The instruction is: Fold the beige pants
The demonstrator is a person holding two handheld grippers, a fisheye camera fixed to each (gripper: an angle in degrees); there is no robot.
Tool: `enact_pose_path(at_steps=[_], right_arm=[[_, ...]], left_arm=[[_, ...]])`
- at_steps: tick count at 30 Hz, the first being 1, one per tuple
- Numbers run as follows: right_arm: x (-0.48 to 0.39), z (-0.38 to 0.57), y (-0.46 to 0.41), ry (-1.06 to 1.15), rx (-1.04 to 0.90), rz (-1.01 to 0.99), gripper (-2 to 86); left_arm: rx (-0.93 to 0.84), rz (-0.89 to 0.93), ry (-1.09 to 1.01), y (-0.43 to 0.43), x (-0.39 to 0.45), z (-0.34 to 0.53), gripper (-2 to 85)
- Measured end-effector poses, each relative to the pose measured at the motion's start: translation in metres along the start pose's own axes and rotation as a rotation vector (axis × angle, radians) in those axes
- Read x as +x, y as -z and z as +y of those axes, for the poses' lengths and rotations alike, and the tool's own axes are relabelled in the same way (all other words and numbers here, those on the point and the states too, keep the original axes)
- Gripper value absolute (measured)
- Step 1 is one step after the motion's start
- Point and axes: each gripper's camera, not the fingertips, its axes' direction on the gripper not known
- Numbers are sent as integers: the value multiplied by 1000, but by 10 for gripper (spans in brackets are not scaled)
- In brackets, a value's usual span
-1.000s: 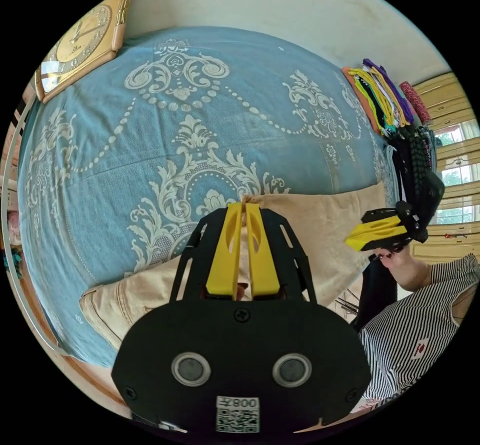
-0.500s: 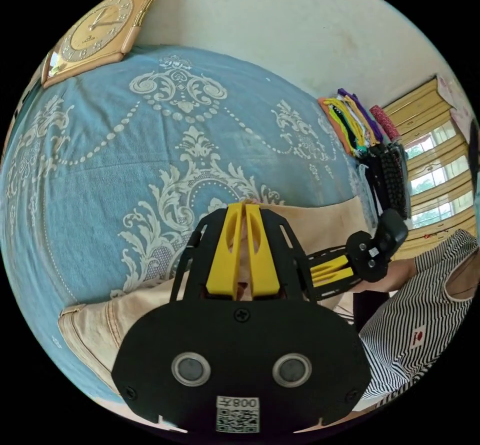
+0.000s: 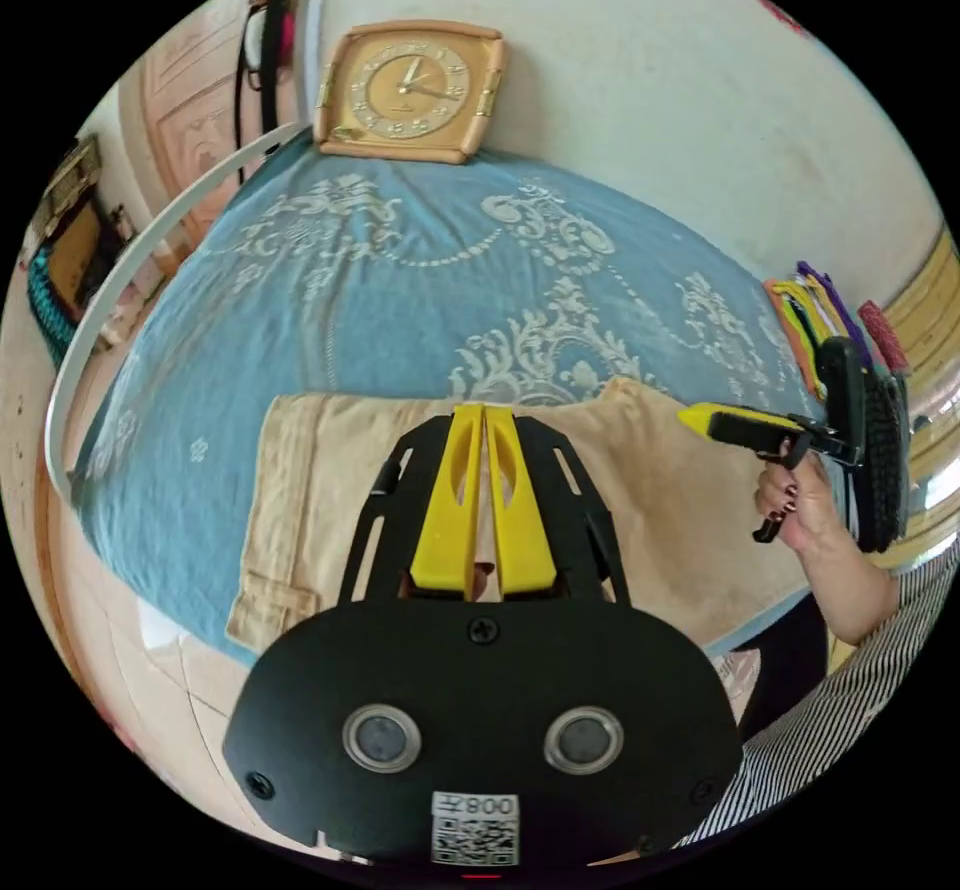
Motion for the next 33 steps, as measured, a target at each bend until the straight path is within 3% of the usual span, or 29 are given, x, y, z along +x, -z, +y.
enact_pose_path(at_steps=[2,5,9,12,19,25,28,31,33], right_arm=[[2,-21,-16,13,-32,50,2],[1,-38,-54,45,-139,163,2],[-16,-28,-54,129,-101,247,2],[-22,-24,-54,148,-95,285,2],[-8,-27,-21,44,-89,203,2],[-13,56,72,19,-77,221,1],[-8,134,95,-61,-140,276,1],[8,194,83,-153,-260,333,1],[-4,216,108,-167,-197,307,1]], left_arm=[[-46,-133,80,-6,-13,19,2],[-47,-2,165,-8,-27,40,2],[2,-166,188,11,-19,60,2],[10,-106,223,8,-25,79,2],[36,-140,261,43,9,102,3],[-20,179,19,56,95,124,3],[-149,177,-71,43,138,134,4],[-212,173,-27,40,155,137,3],[-219,169,-44,54,170,132,2]])
